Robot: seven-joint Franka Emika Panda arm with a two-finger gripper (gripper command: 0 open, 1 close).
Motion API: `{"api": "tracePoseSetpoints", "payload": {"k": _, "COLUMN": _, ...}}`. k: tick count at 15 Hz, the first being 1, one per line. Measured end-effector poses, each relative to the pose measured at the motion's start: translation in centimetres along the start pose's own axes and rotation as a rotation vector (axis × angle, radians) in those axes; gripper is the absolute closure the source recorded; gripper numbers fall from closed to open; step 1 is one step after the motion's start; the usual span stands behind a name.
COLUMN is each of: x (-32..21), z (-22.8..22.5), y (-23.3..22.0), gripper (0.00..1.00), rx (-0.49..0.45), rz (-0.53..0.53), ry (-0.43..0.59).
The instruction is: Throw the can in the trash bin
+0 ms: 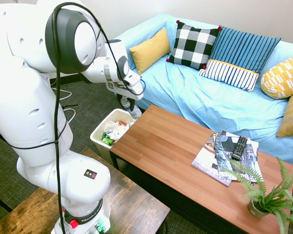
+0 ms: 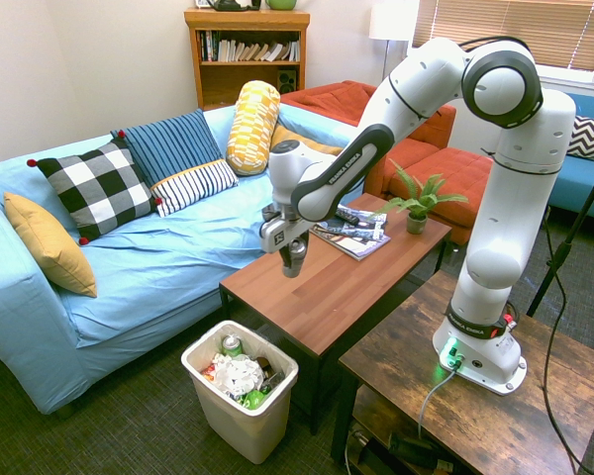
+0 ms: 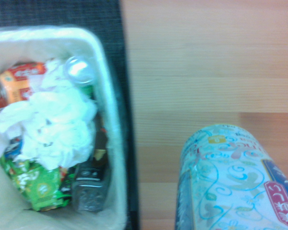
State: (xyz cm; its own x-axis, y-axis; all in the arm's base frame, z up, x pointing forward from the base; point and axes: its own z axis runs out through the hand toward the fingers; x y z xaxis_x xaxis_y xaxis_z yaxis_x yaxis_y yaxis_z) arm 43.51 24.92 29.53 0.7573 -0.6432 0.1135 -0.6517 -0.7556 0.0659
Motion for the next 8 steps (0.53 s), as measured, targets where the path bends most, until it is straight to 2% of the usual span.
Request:
{"api": "tracePoseSetpoints", "payload": {"k": 4, "x": -8.6, "z": 5.6, "y": -8.4, "gripper": 1.0, "rx": -0.038, "rz": -0.1, "ry": -0.005}}
{"api": "tracePoseSetpoints", "payload": {"k": 7, "x": -11.4, "z": 10.0, "y": -12.0, "gripper": 1.0, "rx": -0.074, "rz": -0.128, "ry": -0.008}}
{"api": "tracePoseSetpoints", "payload": {"k": 8, "x": -11.6, "z": 11.2, "y": -12.4, "gripper": 0.0, "rx": -0.087, "rz": -0.127, "ry": -0.005}}
